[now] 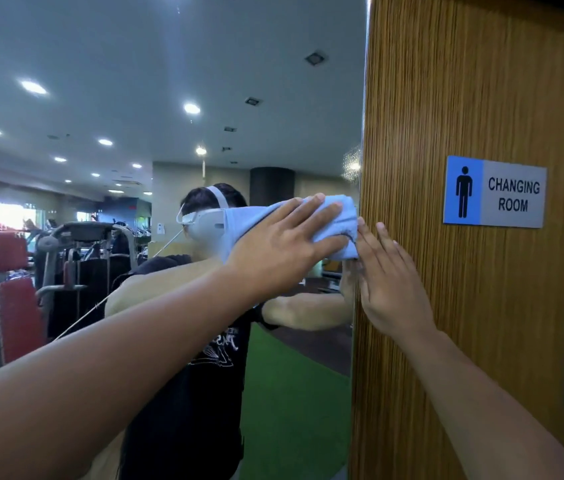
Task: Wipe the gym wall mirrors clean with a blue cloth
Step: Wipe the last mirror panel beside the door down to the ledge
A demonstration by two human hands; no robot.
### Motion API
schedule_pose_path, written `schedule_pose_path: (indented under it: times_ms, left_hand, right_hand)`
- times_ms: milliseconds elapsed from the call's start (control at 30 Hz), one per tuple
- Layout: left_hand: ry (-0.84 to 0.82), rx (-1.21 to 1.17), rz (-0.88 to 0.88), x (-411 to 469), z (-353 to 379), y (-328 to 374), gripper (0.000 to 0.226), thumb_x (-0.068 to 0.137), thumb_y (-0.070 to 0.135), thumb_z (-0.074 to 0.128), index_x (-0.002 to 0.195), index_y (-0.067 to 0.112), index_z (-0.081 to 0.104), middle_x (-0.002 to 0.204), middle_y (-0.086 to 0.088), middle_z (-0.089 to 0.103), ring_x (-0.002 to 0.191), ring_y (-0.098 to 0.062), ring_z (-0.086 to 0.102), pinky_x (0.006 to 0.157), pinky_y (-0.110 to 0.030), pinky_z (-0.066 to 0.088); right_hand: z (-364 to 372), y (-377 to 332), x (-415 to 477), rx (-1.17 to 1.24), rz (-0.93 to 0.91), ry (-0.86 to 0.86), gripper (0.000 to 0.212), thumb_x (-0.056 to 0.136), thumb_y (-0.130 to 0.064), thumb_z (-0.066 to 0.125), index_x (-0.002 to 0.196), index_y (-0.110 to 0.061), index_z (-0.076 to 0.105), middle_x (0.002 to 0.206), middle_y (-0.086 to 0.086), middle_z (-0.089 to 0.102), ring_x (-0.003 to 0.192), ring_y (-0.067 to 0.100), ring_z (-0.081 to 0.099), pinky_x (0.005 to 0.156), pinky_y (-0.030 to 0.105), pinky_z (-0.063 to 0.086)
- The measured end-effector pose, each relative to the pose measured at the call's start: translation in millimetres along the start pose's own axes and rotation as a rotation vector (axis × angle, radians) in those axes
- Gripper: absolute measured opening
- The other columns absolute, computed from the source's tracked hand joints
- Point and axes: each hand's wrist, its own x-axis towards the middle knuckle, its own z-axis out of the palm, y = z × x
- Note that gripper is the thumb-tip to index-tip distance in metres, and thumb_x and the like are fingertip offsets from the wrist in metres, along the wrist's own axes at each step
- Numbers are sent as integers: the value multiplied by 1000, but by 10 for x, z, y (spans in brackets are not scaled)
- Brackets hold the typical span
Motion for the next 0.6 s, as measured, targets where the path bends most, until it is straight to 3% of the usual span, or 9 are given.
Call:
schedule_pose_path:
  times_ms: [67,133,233,367,500,600]
  left_hand:
    - [25,-30,23,-110,22,120,35,90,14,51,119,21,69,144,-20,55,134,-42,51,112,-50,39]
    - [-16,-38,101,-305,83,280,42,92,17,39,121,23,69,145,-20,54,133,-41,51,110,-52,42]
    - [-103,1,264,-617,171,440,42,90,17,49,127,27,66,148,-17,52,135,-38,50,113,-51,38]
    - [-104,0,295,-737,127,322,43,92,18,47,128,32,65,149,-12,52,135,-33,52,115,-50,36]
    - [-74,17,129,-580,-35,-125,52,85,16,42,130,29,64,150,-15,49,134,-38,52,115,-54,34]
    - [-25,38,-158,-456,-231,-535,57,82,10,45,134,27,62,153,-15,46,137,-42,47,116,-55,32]
  right_hand:
    - [-33,18,-9,-7,-26,-14,63,103,-31,25,162,-24,5,170,-11,6,158,18,4,124,46,18]
    - [-80,10,-4,-4,-35,-43,62,105,-36,25,163,-25,4,171,-10,6,159,19,2,125,45,16]
    - [-107,-90,-8,4,38,-61,57,109,-32,20,164,-26,7,171,-10,2,159,15,-5,128,43,11]
    - [-139,-291,-22,-4,109,-44,60,107,-36,20,164,-19,13,171,-6,3,158,16,-3,128,41,8]
    - [-116,-392,12,-79,109,48,60,105,-34,25,162,-13,25,170,2,19,158,22,11,127,42,15]
    - [-131,-471,64,-87,123,207,59,103,-27,29,154,0,41,163,13,36,153,26,24,123,32,5]
